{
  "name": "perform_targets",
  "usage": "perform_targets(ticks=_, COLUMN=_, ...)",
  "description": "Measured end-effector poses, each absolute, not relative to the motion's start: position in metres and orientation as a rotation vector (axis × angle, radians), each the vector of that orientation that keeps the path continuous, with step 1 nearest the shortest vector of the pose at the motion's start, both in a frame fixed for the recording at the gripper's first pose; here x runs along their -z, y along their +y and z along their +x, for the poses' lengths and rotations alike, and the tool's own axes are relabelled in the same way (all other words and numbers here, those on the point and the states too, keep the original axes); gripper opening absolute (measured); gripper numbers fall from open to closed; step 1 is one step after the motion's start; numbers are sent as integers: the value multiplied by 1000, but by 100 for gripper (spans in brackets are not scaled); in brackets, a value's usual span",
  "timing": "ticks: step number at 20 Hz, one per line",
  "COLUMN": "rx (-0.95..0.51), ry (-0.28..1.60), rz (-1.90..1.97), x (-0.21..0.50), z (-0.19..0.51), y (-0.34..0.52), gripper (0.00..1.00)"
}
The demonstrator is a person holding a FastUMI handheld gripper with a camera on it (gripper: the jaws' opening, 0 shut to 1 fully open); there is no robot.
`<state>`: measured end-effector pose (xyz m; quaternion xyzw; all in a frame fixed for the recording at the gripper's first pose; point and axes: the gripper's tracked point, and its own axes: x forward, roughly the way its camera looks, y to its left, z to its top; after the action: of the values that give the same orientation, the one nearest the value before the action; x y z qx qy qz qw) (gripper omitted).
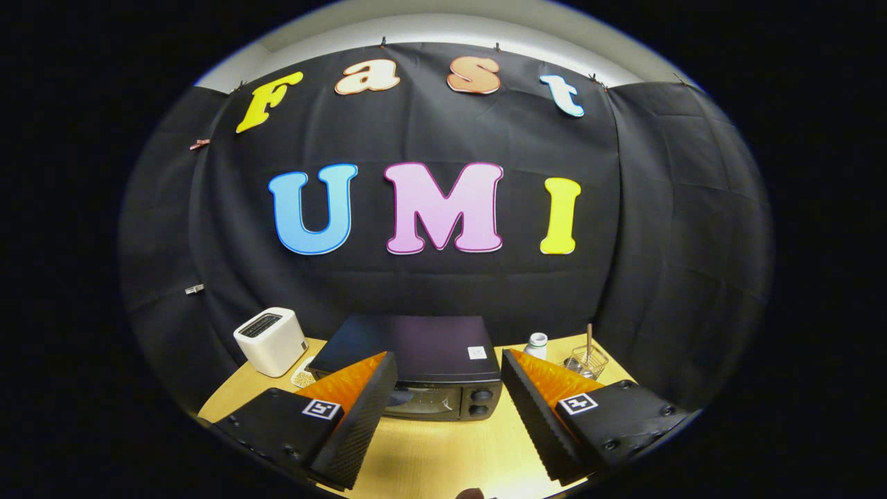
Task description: Open the toaster oven, put the food inside, and close the toaster oven door.
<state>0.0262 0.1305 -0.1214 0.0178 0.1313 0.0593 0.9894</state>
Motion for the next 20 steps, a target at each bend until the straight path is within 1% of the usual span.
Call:
perform_targets(ticks=5, rx=-108, ry=152, rz=46, x=61, z=-4, y=95, gripper=98)
perform_targets(ticks=8, rx=-101, ry=119, rz=74, x=37, z=-20, y=77, gripper=98)
perform_targets(ticks=20, rx=-101, ry=84, rz=105, x=16, z=-57, y=49, gripper=97)
